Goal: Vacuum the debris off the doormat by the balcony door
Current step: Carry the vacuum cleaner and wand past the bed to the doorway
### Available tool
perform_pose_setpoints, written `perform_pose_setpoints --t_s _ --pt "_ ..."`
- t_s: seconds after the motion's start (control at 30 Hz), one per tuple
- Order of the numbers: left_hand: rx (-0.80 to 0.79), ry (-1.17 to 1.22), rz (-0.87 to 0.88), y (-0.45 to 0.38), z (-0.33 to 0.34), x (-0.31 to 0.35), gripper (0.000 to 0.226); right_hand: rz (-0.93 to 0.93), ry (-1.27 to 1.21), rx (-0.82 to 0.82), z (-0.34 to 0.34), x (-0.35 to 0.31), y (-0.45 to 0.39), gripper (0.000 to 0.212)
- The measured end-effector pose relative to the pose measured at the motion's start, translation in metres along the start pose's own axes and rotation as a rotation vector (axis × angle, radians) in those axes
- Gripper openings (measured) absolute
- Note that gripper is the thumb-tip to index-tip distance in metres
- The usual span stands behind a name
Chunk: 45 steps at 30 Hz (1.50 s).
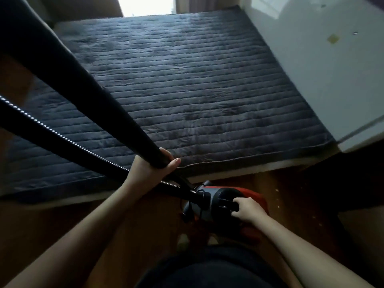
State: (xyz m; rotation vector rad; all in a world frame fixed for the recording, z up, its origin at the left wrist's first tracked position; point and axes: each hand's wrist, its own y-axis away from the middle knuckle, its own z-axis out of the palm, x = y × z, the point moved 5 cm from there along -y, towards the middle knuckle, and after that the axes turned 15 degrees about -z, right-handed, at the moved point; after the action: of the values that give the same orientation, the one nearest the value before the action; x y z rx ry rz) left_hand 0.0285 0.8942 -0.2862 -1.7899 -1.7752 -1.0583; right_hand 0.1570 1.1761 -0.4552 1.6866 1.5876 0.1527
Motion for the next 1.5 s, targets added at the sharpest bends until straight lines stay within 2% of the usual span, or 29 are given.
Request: perform_pose_setpoints --t_s 0.07,0.33,0.47,0.57,0.67,0.8,0.97,1.1,1.33,1.5 --pt "0.064 0.016 -0.038 0.015 -0.018 -0.011 0.016 -0.089 0.04 -0.026 -0.003 -0.023 -0.012 0.011" --pt "0.314 0.156 -0.203 0.083 -0.089 -0.036 0.013 -0.394 0.191 -0.071 -0.012 -0.103 -0.037 0.015" --pt "0.468 0.31 -0.288 0.129 -0.114 -0.058 0.012 -0.492 0.162 -0.069 -0.003 -0.144 -0.042 0.015" --pt "0.551 0.41 -0.345 0.167 -0.126 -0.079 0.021 -0.559 0.166 -0.101 0.009 -0.175 -0.042 0.013" --pt "0.645 0.457 -0.417 0.201 -0.137 -0.099 0.013 -0.617 0.212 -0.116 0.02 -0.207 -0.041 0.013" --pt "0.787 0.48 -0.522 0.246 -0.159 -0.127 0.02 -0.692 0.306 -0.129 0.042 -0.259 -0.035 0.015" --pt "0.875 0.448 -0.51 0.301 -0.2 -0.182 0.024 -0.813 0.439 -0.124 0.087 -0.337 -0.026 0.026" --pt "0.859 0.534 -0.491 0.341 -0.234 -0.232 0.018 -0.861 0.529 -0.15 0.129 -0.4 -0.02 0.028" --pt "0.849 0.46 -0.502 0.407 -0.291 -0.299 0.017 -0.921 0.559 -0.166 0.192 -0.499 -0.006 0.034" --pt "0.997 0.434 -0.56 0.429 -0.333 -0.335 0.018 -0.996 0.58 -0.216 0.226 -0.569 -0.006 0.038"
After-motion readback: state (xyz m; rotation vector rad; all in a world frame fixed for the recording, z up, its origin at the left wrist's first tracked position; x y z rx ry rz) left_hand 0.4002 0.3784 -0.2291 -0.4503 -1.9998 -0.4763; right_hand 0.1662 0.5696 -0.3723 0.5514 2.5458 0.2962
